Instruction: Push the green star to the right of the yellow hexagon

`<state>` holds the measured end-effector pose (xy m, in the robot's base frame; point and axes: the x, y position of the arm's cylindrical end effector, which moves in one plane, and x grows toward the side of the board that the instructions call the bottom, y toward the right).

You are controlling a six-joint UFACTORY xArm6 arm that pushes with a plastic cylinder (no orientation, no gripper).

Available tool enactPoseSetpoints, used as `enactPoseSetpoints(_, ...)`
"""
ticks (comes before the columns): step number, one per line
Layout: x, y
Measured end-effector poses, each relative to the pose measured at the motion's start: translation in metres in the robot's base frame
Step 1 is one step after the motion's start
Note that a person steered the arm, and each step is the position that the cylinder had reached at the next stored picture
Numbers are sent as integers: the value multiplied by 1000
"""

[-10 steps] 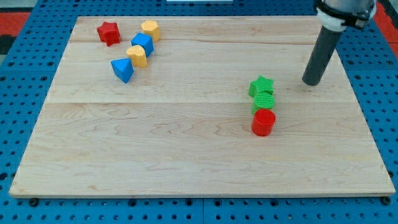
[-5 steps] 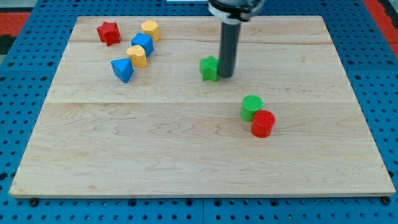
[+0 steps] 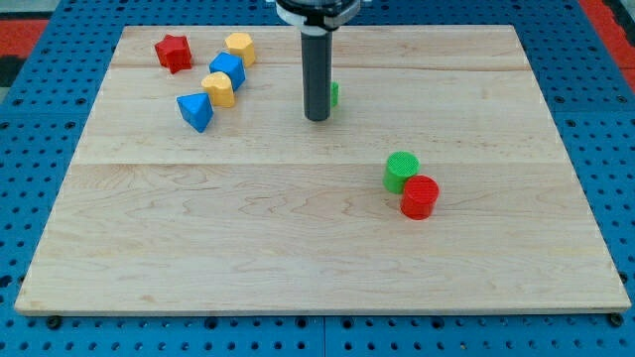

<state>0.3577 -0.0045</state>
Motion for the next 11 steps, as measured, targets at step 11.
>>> enactPoseSetpoints(11, -90, 29)
